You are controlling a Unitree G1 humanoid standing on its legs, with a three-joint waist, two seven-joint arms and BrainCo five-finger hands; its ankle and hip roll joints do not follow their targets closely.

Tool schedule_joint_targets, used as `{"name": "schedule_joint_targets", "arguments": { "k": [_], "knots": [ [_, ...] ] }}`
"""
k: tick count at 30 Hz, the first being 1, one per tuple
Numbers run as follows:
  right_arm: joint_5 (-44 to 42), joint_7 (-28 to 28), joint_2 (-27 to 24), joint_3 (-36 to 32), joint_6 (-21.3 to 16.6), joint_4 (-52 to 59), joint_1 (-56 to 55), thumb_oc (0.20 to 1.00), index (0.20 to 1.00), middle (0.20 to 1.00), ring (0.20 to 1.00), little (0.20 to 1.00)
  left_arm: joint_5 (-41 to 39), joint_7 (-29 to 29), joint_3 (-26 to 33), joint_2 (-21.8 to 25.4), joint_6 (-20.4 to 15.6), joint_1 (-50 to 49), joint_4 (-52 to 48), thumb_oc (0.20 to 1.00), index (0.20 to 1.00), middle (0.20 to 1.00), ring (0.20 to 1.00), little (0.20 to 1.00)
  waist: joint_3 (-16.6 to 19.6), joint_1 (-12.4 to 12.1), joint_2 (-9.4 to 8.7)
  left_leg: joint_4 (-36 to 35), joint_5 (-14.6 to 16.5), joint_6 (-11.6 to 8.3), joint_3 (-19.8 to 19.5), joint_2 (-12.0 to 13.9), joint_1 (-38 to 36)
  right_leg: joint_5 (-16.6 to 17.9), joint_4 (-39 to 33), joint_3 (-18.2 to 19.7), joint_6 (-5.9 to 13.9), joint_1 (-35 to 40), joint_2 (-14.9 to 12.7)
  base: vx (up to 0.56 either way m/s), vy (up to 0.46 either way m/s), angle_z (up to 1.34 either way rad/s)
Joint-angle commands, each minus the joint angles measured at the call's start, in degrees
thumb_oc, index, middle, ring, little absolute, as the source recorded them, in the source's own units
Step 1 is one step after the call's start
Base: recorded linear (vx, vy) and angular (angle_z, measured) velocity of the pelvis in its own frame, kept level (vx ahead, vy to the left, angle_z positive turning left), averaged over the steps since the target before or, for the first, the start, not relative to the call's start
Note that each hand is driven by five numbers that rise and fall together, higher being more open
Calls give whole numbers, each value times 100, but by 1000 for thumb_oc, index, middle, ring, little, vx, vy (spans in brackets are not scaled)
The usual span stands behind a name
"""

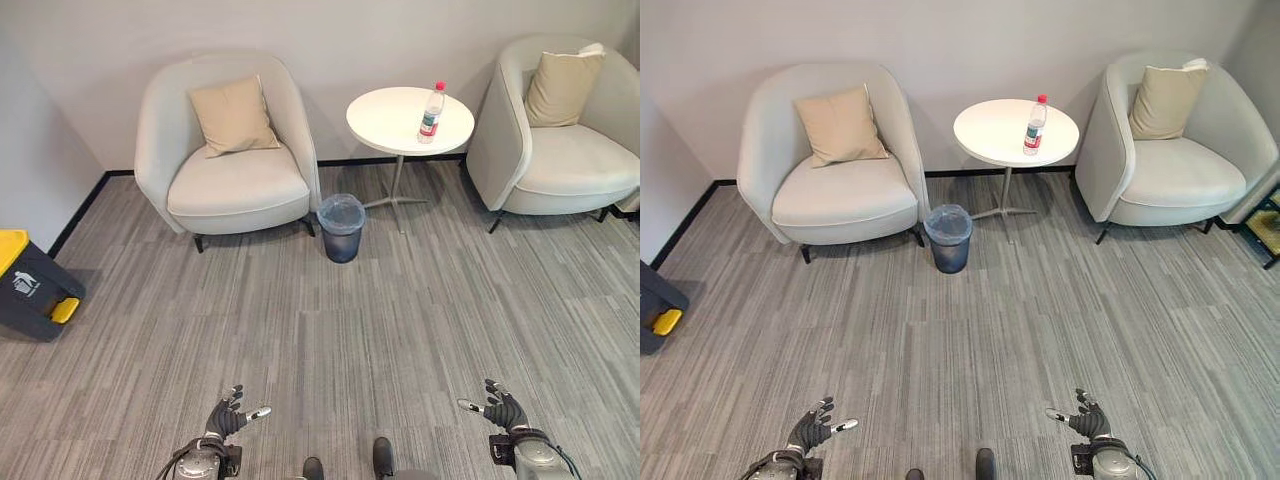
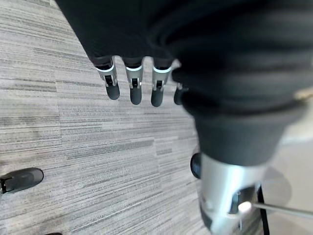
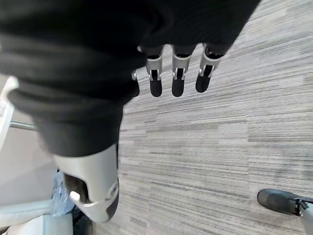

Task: Gather garbage on tea table into small bin, then transfer packed bag to large trash can.

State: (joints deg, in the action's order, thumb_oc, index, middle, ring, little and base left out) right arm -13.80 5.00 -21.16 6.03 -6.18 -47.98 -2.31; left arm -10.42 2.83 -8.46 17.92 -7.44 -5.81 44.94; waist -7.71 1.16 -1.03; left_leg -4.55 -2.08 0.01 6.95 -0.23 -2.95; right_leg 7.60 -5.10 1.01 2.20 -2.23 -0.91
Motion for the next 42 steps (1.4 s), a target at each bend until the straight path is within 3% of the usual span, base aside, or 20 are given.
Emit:
{"name": "schedule_joint_targets", "arguments": {
  "k": [1, 5, 7, 15, 16, 21, 22, 24, 28, 29, 30, 32, 34, 36, 37, 38, 42],
  "knots": [
    [-243, 130, 3, -76, -158, 110, 382, 1000, 1000, 1000, 1000, 1000, -236, 153, 226, 251, -249, 168, -207, 1000, 1000, 1000, 1000, 1000, -71, -28, -150, 1087, 1078, 44, -341, -227, 399, -1120, 710, -201, 466, 147, -431, 19, 66, -19],
    [-251, 141, 13, -61, -149, 240, 451, 1000, 1000, 1000, 1000, 1000, -260, 182, 261, 303, -238, 193, -316, 1000, 1000, 1000, 1000, 1000, -177, -18, -123, 1134, 1191, 139, -249, -220, 404, -1198, 1371, -160, 558, -243, -403, 26, 63, -19],
    [-215, 139, 17, -60, -159, 442, 432, 1000, 1000, 1000, 1000, 1000, -222, 213, 338, 311, -256, 143, -357, 1000, 1000, 1000, 1000, 1000, -274, -21, -89, 1157, 1274, 149, -139, -175, 313, -1138, 1816, -344, 642, -586, -452, 99, 56, -32],
    [-87, 161, -37, 5, -141, 669, 436, 1000, 1000, 1000, 1000, 1000, -258, 248, 349, 237, -243, 139, -215, 1000, 1000, 1000, 1000, 1000, -392, 86, -56, 884, 1492, 80, -45, -159, -343, -657, 974, -1190, 656, -1036, -698, 190, -59, -39],
    [-24, 161, -47, 9, -130, 726, 411, 1000, 1000, 1000, 1000, 1000, -254, 260, 361, 210, -238, 160, -173, 1000, 1000, 1000, 1000, 1000, -419, 98, -49, 864, 1547, 18, -29, -121, -494, -567, 851, -1511, 678, -1174, -806, 164, -85, -8],
    [33, 131, -95, -62, -180, 878, 181, 1000, 1000, 1000, 1000, 1000, -197, 234, 358, 129, -273, 26, -120, 1000, 1000, 1000, 1000, 1000, -264, 155, -34, 915, 1636, -160, -127, -2, -789, -511, 744, -1614, 551, -939, -789, 328, -209, 20],
    [3, 116, -122, -96, -215, 950, 141, 1000, 1000, 1000, 1000, 1000, -286, 194, 332, 46, -251, 7, -116, 1000, 1000, 1000, 1000, 1000, -211, 173, 61, 1274, 1273, -416, -150, 237, -733, -558, 712, -1651, 439, -774, -644, 218, -261, 22],
    [-46, 91, -138, -94, -255, 997, 94, 1000, 1000, 1000, 1000, 1000, -301, 173, 289, 5, -243, 41, -53, 1000, 1000, 1000, 1000, 1000, -191, 202, 98, 1804, 816, -632, -137, 497, -527, -683, 570, -1660, 266, -544, -486, 264, -317, 7],
    [-80, 127, -204, -35, -245, 948, 147, 1000, 1000, 1000, 1000, 1000, -366, 117, 172, -54, -198, 160, 12, 1000, 1000, 1000, 1000, 1000, -256, 194, 68, 2670, 258, -656, -137, 700, -14, -960, 277, -1600, 30, -126, -281, 166, -186, -5],
    [-80, 128, -203, -35, -244, 948, 148, 1000, 1000, 1000, 1000, 1000, -366, 117, 172, -53, -198, 161, 12, 1000, 1000, 1000, 1000, 1000, -253, 197, 67, 2677, 261, -656, -141, 699, -6, -960, 275, -1603, 30, -129, -282, 270, -212, -11],
    [-140, 154, -224, -33, -245, 941, 164, 1000, 1000, 1000, 1000, 1000, -389, 119, 96, -74, -205, 256, 32, 1000, 1000, 1000, 1000, 1000, -365, 108, 4, 2711, 525, -514, -202, 557, 459, -1072, 142, -1489, 26, 92, -264, 219, -131, -1],
    [-136, 141, -256, -55, -238, 1018, 115, 1000, 1000, 1000, 1000, 1000, -350, 95, 40, -69, -181, 258, -22, 1000, 1000, 1000, 1000, 1000, -431, 41, -73, 2458, 798, -401, -204, 389, 889, -1176, 111, -1422, 48, 211, -290, 202, -102, 10],
    [-146, 140, -254, -55, -246, 1006, 108, 1000, 1000, 1000, 1000, 1000, -330, 97, 21, -60, -179, 251, -23, 1000, 1000, 1000, 1000, 1000, -452, 22, -109, 2259, 839, -372, -228, 290, 1031, -1216, 135, -1383, 50, 242, -315, 173, -42, -19],
    [-145, 167, -224, -13, -239, 926, 97, 1000, 1000, 1000, 1000, 1000, -289, 90, 9, -25, -168, 228, -32, 1000, 1000, 1000, 1000, 1000, -514, -147, -55, 1429, 242, -424, -365, 73, 1593, -1346, 91, -1241, 41, 471, -106, 289, -53, -22],
    [-145, 167, -223, -12, -242, 922, 98, 1000, 1000, 1000, 1000, 1000, -289, 91, 8, -24, -168, 226, -32, 1000, 1000, 1000, 1000, 1000, -518, -148, -65, 1390, 225, -425, -361, 64, 1563, -1353, 91, -1238, 43, 481, -115, 287, 1, 2],
    [-127, 218, -193, 33, -225, 840, 141, 1000, 1000, 1000, 1000, 1000, -309, 115, 29, -24, -181, 207, -45, 1000, 1000, 1000, 1000, 1000, -541, -284, -18, 978, -108, -482, -433, 5, 1859, -1463, 95, -1112, 56, 653, 22, 313, 22, 1],
    [-84, 248, -127, 94, -189, 750, 181, 1000, 1000, 1000, 1000, 1000, -312, 157, 80, -14, -185, 187, 8, 1000, 1000, 1000, 1000, 1000, -520, -459, -39, 569, -365, -504, -170, 24, 2062, -1687, 97, -806, 60, 1060, 118, 399, 93, -49]
  ]
}}
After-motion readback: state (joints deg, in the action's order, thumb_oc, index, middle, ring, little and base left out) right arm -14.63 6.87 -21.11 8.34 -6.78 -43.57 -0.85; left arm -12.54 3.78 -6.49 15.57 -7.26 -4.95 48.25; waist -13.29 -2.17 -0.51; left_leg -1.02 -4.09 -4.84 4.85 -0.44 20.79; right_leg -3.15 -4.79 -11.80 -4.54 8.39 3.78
